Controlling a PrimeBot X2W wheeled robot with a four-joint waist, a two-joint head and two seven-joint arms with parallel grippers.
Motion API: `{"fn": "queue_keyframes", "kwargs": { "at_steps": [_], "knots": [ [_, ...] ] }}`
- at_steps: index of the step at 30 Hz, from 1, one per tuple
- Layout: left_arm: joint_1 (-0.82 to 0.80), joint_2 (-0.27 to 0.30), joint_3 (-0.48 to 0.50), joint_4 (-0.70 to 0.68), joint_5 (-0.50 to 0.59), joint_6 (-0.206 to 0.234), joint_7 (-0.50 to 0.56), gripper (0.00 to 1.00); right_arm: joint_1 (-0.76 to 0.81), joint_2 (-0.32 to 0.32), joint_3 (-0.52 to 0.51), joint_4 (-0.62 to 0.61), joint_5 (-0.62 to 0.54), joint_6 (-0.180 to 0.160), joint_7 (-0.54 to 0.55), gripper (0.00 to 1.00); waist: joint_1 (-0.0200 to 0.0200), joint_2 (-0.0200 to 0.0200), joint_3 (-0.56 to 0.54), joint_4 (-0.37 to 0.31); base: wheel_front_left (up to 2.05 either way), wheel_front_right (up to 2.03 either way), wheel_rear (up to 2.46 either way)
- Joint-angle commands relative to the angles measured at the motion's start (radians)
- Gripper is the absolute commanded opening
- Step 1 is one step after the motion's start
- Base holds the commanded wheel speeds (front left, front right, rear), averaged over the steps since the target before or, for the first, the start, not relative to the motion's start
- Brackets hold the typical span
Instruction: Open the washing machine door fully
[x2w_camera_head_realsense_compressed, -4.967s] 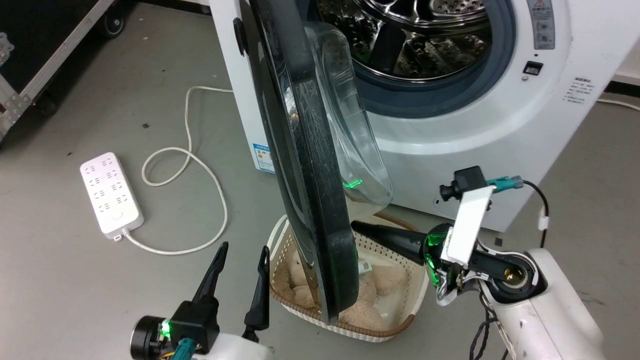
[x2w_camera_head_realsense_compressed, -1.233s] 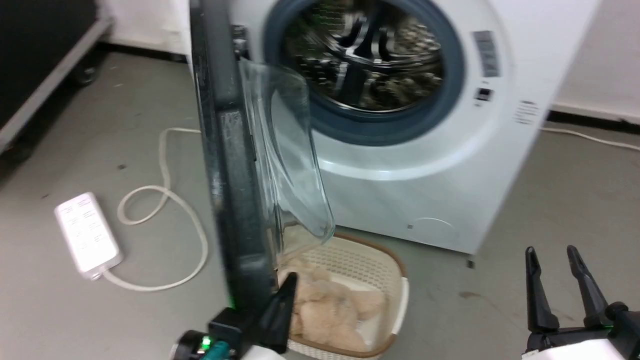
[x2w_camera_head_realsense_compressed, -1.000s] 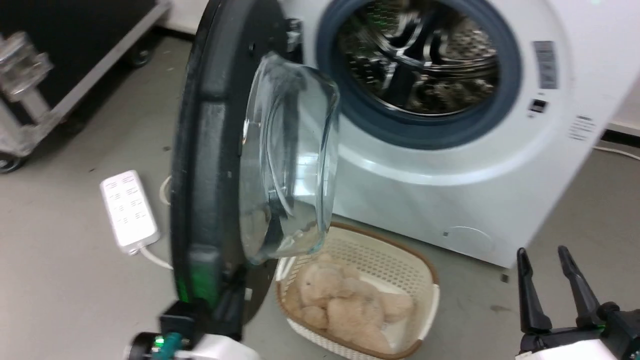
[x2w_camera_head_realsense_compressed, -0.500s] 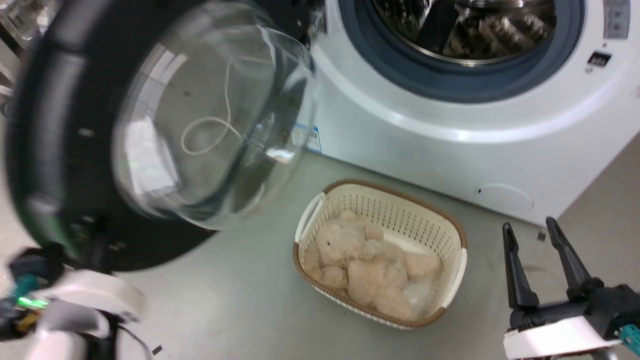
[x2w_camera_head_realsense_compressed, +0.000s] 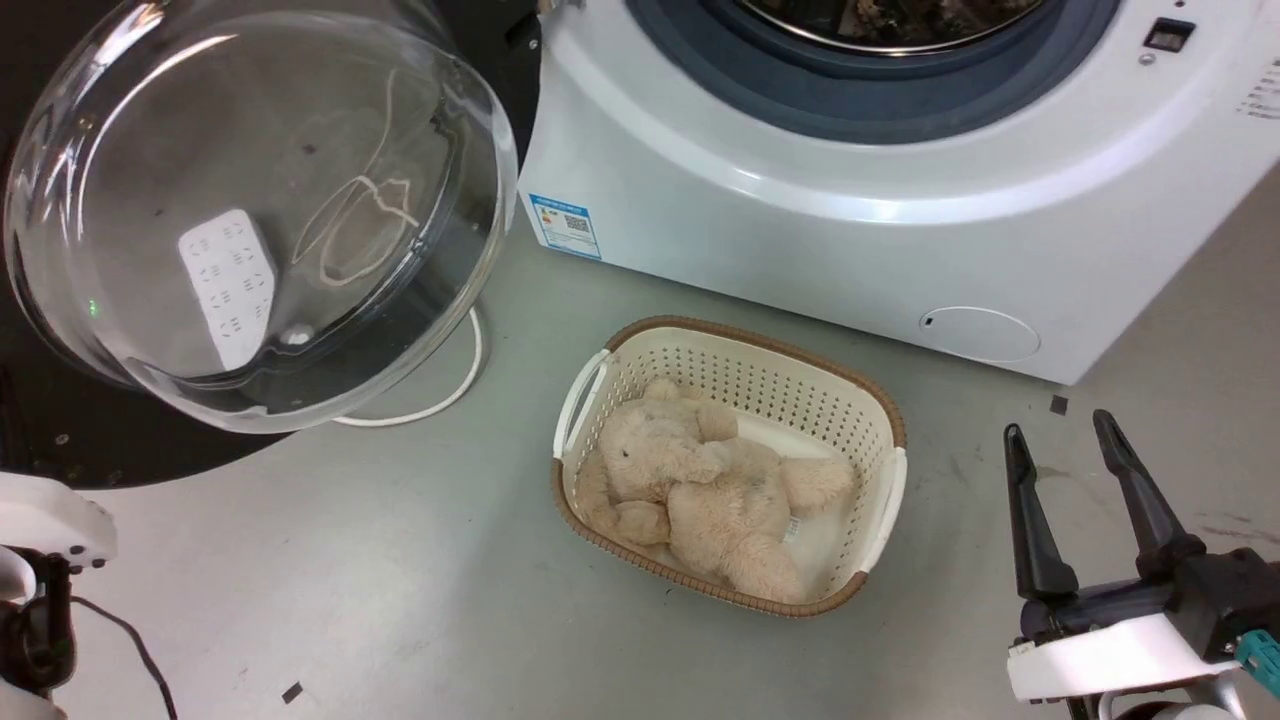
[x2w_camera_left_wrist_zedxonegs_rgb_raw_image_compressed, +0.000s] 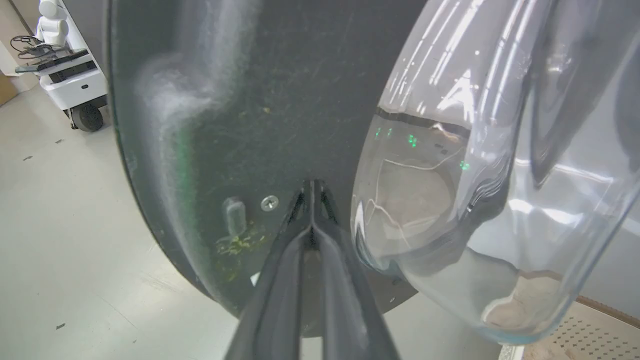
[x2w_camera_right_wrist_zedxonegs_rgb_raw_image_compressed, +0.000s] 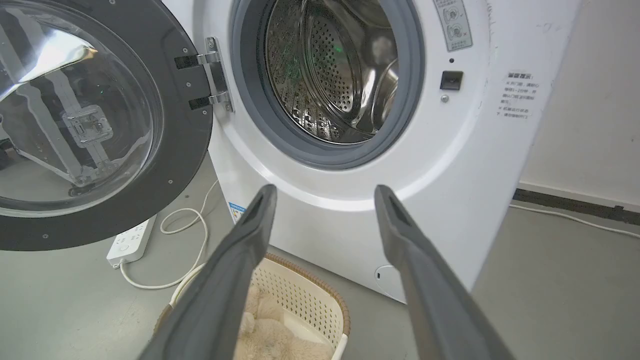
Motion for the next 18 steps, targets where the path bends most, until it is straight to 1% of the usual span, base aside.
{"fn": "queue_keyframes", "kwargs": {
  "at_steps": [1,5,7,8,9,10,12,18],
  "knots": [
    [-0.024,0.004,-0.006,0.024,0.010,-0.007,-0.031,0.00,-0.013,0.002,-0.001,0.003,-0.005,0.001,-0.002,1.00,-0.0001,0.0000,-0.011,-0.008,0.00,0.00,0.00],
    [-0.024,-0.004,-0.023,0.031,0.027,-0.015,-0.070,0.00,-0.011,0.002,-0.001,0.011,-0.003,0.001,-0.004,1.00,-0.0001,0.0000,-0.034,-0.017,0.00,0.00,0.00],
    [-0.011,-0.023,-0.040,0.002,0.048,-0.016,-0.099,0.00,-0.004,0.002,-0.008,0.020,-0.006,0.001,-0.007,1.00,-0.0001,0.0000,-0.070,-0.029,0.00,0.00,0.00],
    [-0.011,-0.023,-0.040,0.002,0.048,-0.016,-0.099,0.00,-0.004,0.002,-0.008,0.020,-0.006,0.001,-0.007,1.00,-0.0001,0.0000,-0.070,-0.029,0.00,0.00,0.00],
    [0.007,-0.046,-0.052,-0.038,0.061,-0.014,-0.112,0.00,0.003,0.002,-0.020,0.024,-0.004,0.001,-0.010,1.00,-0.0001,0.0000,-0.101,-0.040,0.00,0.00,0.00],
    [0.007,-0.046,-0.052,-0.038,0.061,-0.014,-0.112,0.00,0.003,0.002,-0.020,0.024,-0.004,0.001,-0.010,1.00,-0.0001,0.0000,-0.101,-0.040,0.00,0.00,0.00],
    [0.038,-0.073,-0.066,-0.087,0.070,-0.016,-0.118,0.00,0.011,0.002,-0.036,0.031,-0.004,0.001,-0.012,1.00,-0.0001,0.0000,-0.133,-0.056,0.00,0.00,0.00],
    [0.163,-0.167,-0.120,-0.263,0.109,0.015,-0.123,0.00,0.050,0.002,-0.085,0.038,-0.001,0.001,-0.015,1.00,-0.0001,0.0000,-0.225,-0.113,0.00,0.00,0.00]
  ]
}}
